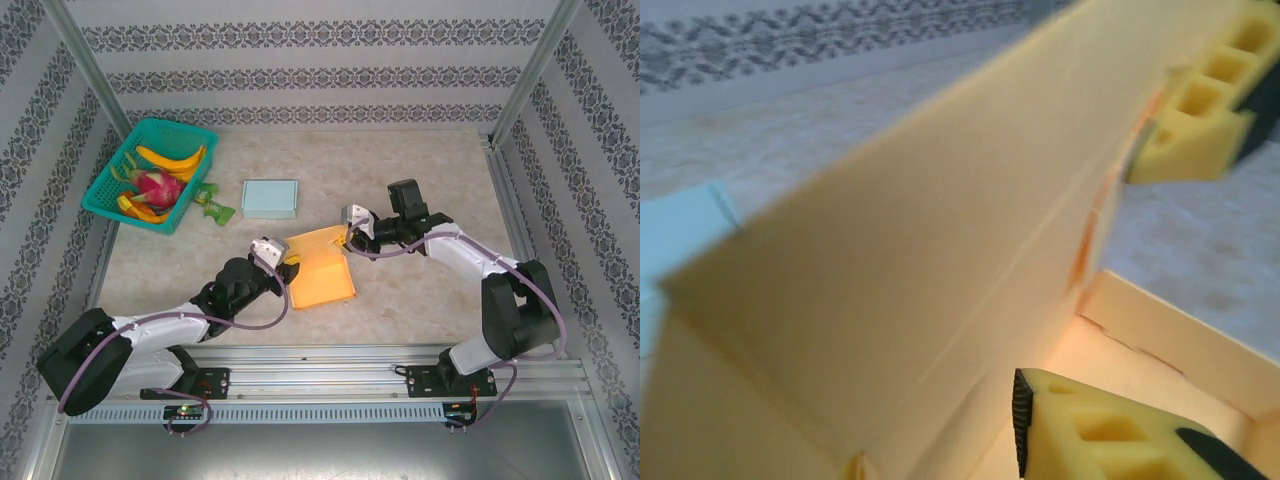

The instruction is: Fold the paper box

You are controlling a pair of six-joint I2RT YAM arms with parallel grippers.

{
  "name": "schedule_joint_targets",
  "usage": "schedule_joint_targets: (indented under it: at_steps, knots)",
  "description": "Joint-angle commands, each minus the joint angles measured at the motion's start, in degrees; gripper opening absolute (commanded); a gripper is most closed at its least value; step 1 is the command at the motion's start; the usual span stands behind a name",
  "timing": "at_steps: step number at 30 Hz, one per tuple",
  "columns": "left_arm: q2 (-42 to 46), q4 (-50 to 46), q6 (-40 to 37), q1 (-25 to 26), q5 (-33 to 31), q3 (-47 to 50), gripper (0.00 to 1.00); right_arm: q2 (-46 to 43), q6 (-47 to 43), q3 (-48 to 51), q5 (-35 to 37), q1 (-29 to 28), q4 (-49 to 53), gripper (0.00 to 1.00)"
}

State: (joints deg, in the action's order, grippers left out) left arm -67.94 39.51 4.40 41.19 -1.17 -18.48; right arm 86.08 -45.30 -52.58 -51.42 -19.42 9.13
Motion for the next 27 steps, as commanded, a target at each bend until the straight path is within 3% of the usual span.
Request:
schedule_joint_targets:
  at_steps: [1, 5, 7, 9, 16, 19, 22, 27]
  knots:
    - [3.4, -4.3, 6.4, 0.6, -10.0, -3.0, 0.41, -3.4, 11.0, 5.6, 12.8, -0.2, -17.9, 0.0]
    - [9.1, -13.9, 15.2, 0.3, -21.1, -4.3, 0.56, -7.0, 15.6, 14.2, 23.7, -0.8, -32.6, 0.0]
    - [12.5, -21.3, 22.0, -0.6, -26.4, -5.2, 0.65, -7.9, 16.4, 17.0, 25.4, -0.5, -35.9, 0.0]
    - [14.7, -30.0, 29.3, -3.5, -27.5, -7.2, 0.66, -8.1, 16.2, 18.1, 23.5, 0.1, -36.6, 0.0]
    - [8.3, -40.5, 39.5, -20.4, -7.3, -15.4, 0.72, -7.7, 13.8, 21.8, 13.7, 0.5, -43.7, 0.0]
    - [3.6, -42.8, 42.6, -21.9, -2.5, -20.2, 0.8, -8.0, 12.6, 22.1, 9.5, 0.5, -43.7, 0.0]
    - [0.0, -50.0, 46.2, -22.0, -2.0, -27.3, 0.86, -7.9, 11.4, 22.3, 5.7, 0.4, -43.6, 0.0]
    - [-5.2, -55.2, 48.5, -22.1, 1.6, -35.7, 0.9, -7.9, 10.7, 22.3, 2.5, 0.4, -43.0, 0.0]
